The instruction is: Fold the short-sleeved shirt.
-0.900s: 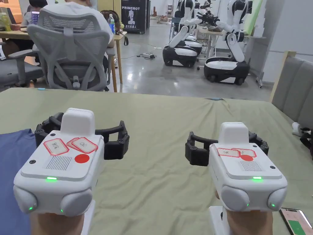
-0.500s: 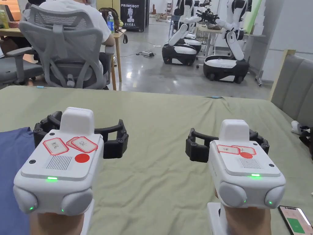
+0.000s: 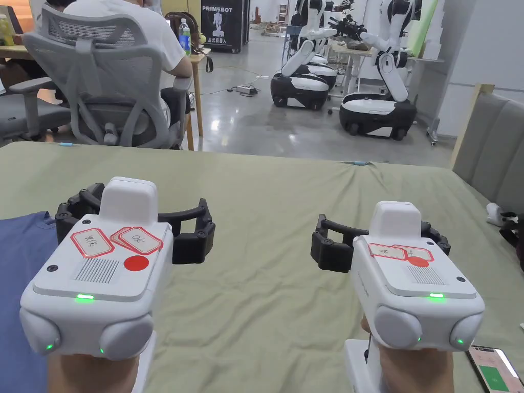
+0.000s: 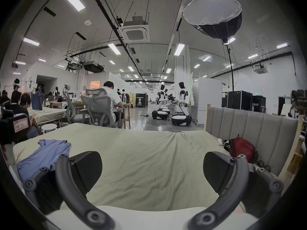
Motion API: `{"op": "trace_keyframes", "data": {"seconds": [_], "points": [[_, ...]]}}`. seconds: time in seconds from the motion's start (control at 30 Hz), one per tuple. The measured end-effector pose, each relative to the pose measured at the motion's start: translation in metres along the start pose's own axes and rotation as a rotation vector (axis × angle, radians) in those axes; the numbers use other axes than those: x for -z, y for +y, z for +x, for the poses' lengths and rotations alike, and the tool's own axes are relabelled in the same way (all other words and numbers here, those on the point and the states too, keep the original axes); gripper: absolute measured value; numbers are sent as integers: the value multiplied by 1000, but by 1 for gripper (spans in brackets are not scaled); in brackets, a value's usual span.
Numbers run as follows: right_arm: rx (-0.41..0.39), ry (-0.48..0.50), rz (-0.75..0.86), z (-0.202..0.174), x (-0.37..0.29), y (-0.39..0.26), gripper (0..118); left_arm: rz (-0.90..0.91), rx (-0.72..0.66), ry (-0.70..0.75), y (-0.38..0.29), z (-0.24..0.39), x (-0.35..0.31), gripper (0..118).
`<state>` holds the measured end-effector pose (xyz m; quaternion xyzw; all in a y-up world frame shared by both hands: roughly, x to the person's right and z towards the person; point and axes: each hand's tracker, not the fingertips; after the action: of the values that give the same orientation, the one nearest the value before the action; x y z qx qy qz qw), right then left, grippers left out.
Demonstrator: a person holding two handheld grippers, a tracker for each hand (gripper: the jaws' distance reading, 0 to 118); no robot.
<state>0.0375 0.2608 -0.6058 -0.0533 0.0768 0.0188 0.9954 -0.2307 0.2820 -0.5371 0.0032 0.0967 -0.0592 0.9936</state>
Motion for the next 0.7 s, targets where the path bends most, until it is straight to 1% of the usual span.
{"op": "trace_keyframes", "data": {"seconds": [0.07,0.13,0.3,0.4,0.5,0.57,0.63,0.7], "points": [[19,0,6,1,-1,0,118,-1,-1,0,0,0,0,118],[22,-4,13,1,-2,0,118,-1,-1,-3,0,1,1,118],[19,-9,27,0,-3,2,118,0,-3,-6,1,2,0,118],[-4,-11,17,-3,-3,2,118,0,-6,-8,1,2,-1,118],[-3,-42,13,-6,-1,1,118,-1,-5,-9,0,2,-1,118],[-37,-114,-5,-10,1,0,118,-1,-4,-10,0,2,-2,118],[-96,-138,7,-15,3,-3,118,-3,-4,-8,0,2,-2,118],[-108,-143,13,-18,3,-5,118,0,-5,-8,0,2,-2,118]]}}
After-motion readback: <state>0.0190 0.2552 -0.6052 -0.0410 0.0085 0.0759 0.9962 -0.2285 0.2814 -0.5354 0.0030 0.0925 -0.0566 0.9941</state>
